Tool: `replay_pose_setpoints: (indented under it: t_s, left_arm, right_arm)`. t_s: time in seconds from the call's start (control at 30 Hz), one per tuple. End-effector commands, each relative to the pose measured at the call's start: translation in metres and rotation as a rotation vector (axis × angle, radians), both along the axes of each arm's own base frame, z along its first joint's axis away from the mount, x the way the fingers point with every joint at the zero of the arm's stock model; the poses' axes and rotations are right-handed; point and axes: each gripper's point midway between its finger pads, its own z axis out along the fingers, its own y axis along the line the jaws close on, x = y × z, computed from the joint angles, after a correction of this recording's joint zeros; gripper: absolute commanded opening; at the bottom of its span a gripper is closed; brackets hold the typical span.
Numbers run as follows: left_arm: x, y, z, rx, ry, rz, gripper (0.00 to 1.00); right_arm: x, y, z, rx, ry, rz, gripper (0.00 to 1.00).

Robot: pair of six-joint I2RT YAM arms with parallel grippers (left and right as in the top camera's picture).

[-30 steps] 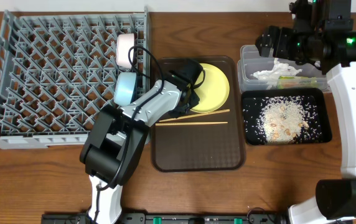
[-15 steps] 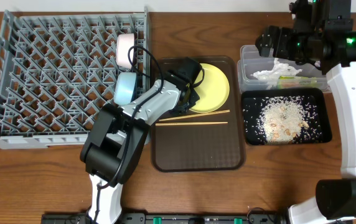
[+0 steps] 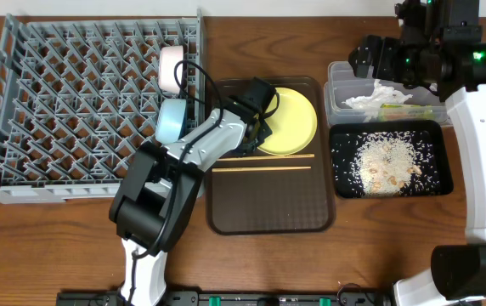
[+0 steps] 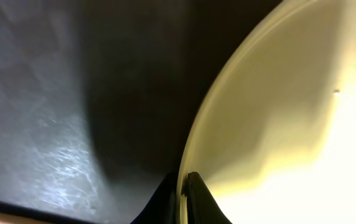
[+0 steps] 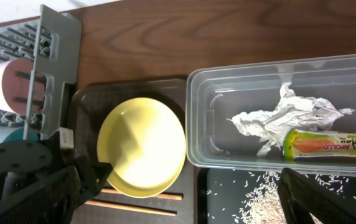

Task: Sort waste into correct bins and load items into the dishwasher
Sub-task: 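Close the left gripper on the yellow plate's left rim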

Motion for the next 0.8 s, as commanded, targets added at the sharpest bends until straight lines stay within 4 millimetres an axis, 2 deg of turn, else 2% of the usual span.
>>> replay_pose_setpoints:
  t_s: [0.0,0.3,0.47,0.6,0.77]
  left_arm:
    - [0.012,0.015,0.026,0.084,-0.1,-0.046,0.08]
    - [0.03,0.038,0.083,0.254,-0.285,-0.194,0.08]
    - [0.031,0.038,0.092,0.289,-0.308,-0.284,0.08]
    - [0.032,0.038,0.093,0.287,-0.313,-0.282,0.09]
    - [0.034,0.036,0.094,0.27,-0.325,-0.254,0.17]
  right_arm:
    - [0.001,0.002,-0.003,0.002,0.009,-0.003,0.99]
    - [0.001,0.002,-0.003,0.002,0.009,-0.003,0.99]
    - [0.001,0.002,-0.003,0.002,0.009,-0.003,0.99]
    - [0.001,0.002,-0.003,0.002,0.009,-0.003,0.99]
    - [0.001,0.002,-0.003,0.002,0.009,-0.003,0.99]
